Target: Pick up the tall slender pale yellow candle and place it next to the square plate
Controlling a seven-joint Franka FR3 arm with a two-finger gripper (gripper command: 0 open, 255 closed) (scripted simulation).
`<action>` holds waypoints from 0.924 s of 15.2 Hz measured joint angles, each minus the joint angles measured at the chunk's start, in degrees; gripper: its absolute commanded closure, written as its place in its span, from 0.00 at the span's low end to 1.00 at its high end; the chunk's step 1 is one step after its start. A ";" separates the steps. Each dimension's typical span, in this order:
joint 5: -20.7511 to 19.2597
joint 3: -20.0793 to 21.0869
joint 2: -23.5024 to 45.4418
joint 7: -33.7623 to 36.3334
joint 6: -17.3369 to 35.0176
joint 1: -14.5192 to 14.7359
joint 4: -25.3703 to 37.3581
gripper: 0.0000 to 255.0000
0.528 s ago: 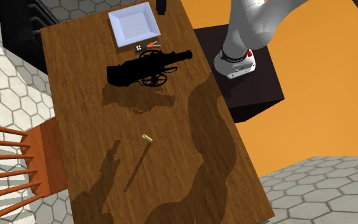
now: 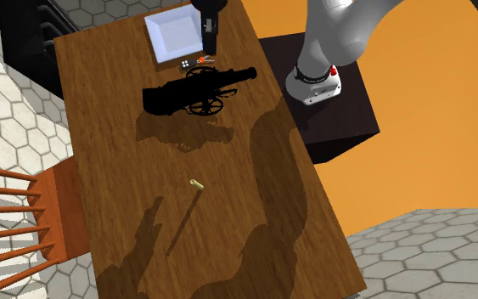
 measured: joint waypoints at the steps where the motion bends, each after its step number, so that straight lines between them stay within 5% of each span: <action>1: 0.70 0.94 1.02 1.22 0.71 0.31 0.10 0.00; 14: 6.15 14.14 21.13 18.36 12.07 3.24 6.92 0.00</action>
